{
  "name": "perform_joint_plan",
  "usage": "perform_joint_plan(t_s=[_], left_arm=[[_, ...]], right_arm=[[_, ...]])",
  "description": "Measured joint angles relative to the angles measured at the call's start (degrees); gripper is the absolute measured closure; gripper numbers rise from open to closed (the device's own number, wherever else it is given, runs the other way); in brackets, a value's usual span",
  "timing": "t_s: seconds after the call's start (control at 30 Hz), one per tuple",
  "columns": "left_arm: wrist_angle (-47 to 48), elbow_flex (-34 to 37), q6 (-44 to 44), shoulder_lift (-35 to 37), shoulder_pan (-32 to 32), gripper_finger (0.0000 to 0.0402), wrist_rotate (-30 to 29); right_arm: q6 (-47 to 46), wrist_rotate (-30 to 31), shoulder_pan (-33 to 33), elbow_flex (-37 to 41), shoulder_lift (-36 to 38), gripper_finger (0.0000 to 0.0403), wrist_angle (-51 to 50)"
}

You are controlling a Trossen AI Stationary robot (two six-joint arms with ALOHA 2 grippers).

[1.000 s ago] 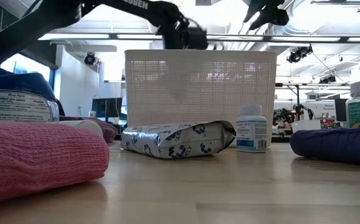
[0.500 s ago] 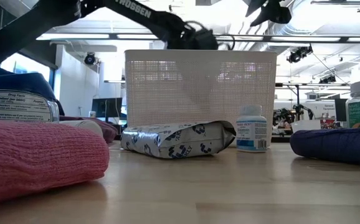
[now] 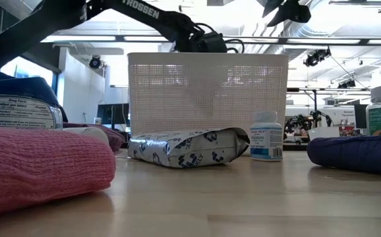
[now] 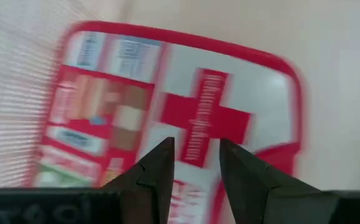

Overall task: Pick & place medical supplies in basket/bin
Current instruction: Put the red first aid kit into the white bin, then put the white and blue pill organizer into the white bin

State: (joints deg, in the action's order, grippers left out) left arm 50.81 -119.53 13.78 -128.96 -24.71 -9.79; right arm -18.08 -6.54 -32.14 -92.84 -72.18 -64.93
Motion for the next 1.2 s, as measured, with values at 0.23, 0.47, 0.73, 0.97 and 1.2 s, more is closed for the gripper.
perform_joint_plan(t_s=[0.23, 0.47, 0.73, 0.97, 1.2], left_arm=[[6.97, -10.46, -0.65, 0.11, 0.34, 0.0241, -1.03], [13.65, -13.54, -2.39, 4.81, 1.51, 0.0240, 4.65], [16.69, -13.53, -5.70, 10.39, 5.90, 0.0240, 7.71], [18.94, -13.57, -9.68, 15.24, 12.18, 0.0240, 7.34], [27.94, -13.59, -20.75, 19.48, 18.29, 0.0240, 2.63]], right_arm=[[0.11, -0.02, 0.00, 0.00, 0.19, 0.0236, 0.00], [-0.14, -0.27, 0.00, 0.00, 2.84, 0.0235, -0.07], [-1.44, -1.91, 0.07, -0.02, 5.73, 0.0234, -4.65], [-1.47, -8.53, 2.59, -0.02, 6.21, 0.0233, -7.02], [-2.04, -8.21, 11.15, -0.02, 6.19, 0.0233, -6.95]])
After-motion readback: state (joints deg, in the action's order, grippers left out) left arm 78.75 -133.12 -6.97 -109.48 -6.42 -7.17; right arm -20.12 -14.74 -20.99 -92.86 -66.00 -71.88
